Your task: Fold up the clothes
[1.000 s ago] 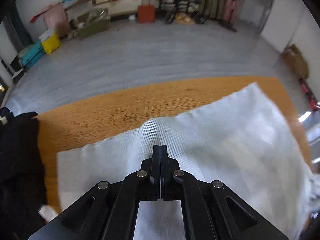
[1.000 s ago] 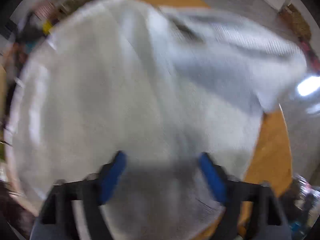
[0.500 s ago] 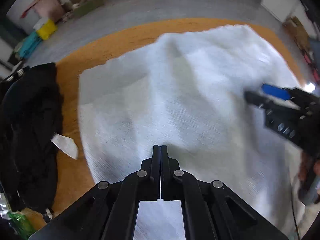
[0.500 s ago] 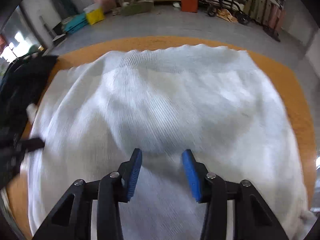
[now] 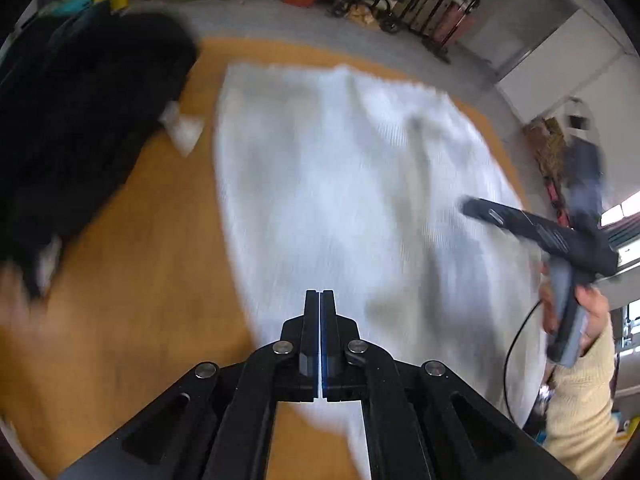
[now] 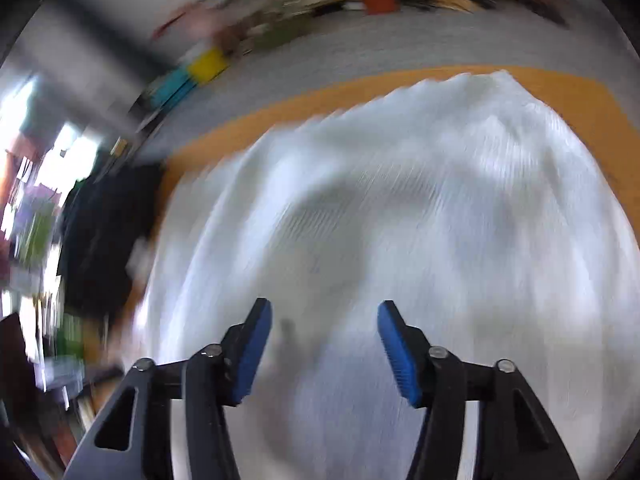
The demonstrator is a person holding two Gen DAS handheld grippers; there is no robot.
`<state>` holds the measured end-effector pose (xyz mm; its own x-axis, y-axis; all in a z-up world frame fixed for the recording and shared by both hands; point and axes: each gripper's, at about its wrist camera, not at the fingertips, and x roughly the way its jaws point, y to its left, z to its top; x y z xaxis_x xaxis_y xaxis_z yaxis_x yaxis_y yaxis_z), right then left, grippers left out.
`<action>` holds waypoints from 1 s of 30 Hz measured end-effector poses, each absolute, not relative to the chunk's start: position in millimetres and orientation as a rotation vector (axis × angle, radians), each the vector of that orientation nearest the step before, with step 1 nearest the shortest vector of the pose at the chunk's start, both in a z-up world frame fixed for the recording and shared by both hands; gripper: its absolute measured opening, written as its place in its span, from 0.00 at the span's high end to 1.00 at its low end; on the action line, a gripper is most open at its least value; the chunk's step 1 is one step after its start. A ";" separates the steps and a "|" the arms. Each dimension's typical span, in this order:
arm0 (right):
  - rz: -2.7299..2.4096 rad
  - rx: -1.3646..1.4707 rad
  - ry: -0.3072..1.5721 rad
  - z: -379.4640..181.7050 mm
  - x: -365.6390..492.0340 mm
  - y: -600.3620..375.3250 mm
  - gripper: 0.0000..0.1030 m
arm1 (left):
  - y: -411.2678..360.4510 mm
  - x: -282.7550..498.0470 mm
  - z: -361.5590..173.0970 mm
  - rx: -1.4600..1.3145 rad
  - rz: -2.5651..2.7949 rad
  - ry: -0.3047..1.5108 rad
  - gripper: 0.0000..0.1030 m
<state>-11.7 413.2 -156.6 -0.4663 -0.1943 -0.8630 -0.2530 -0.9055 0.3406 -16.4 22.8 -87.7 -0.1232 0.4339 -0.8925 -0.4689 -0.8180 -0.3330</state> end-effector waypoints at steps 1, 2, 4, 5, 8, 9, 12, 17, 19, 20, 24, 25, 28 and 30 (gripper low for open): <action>2.663 -1.622 0.538 -146.6 21.6 383.1 0.27 | 12.3 1.2 -90.3 -1.590 1.975 0.045 0.99; 2.720 -1.636 0.458 -141.6 46.8 361.8 0.25 | 2.0 18.8 -92.9 -1.616 1.962 0.050 0.99; 2.827 -1.665 0.362 -134.6 99.5 322.6 0.24 | -8.3 56.4 -97.8 -1.680 1.932 0.041 0.99; 2.879 -1.676 0.323 -131.8 127.7 303.2 0.24 | -13.2 71.2 -100.9 -1.711 1.920 0.036 0.99; 2.959 -1.651 0.206 -131.3 181.7 261.6 0.20 | -14.4 103.8 -107.1 -1.739 1.888 -0.031 0.99; 2.964 -1.649 0.186 -135.7 192.1 249.1 0.19 | -12.6 111.4 -111.1 -1.747 1.875 -0.058 0.99; 2.962 -1.676 0.133 -144.2 219.0 213.4 0.19 | -1.6 127.7 -111.8 -1.749 1.873 -0.074 0.99; 2.953 -1.729 -0.038 -151.7 245.6 180.2 0.19 | 20.1 137.3 -102.0 -1.729 1.889 -0.090 0.99; 2.944 -1.767 -0.025 -166.8 236.4 175.5 0.20 | 25.5 130.0 -100.7 -1.739 1.896 -0.088 0.99; 2.943 -1.785 -0.008 -169.5 236.8 174.1 0.20 | 32.0 126.7 -103.4 -1.747 1.898 -0.084 0.99; 2.972 -1.755 -0.023 -168.4 243.4 170.3 0.22 | 38.1 116.7 -102.0 -1.747 1.933 -0.082 0.99; 2.992 -1.730 -0.034 -165.7 246.2 170.0 0.22 | 40.0 113.7 -101.9 -1.757 1.925 -0.083 0.99; 3.085 -1.677 -0.029 -155.7 253.7 168.9 0.22 | 51.8 103.9 -105.9 -1.783 1.902 -0.076 0.99; 3.155 -1.661 -0.018 -151.1 257.0 163.7 0.22 | 62.3 101.4 -108.5 -1.784 1.898 -0.042 0.99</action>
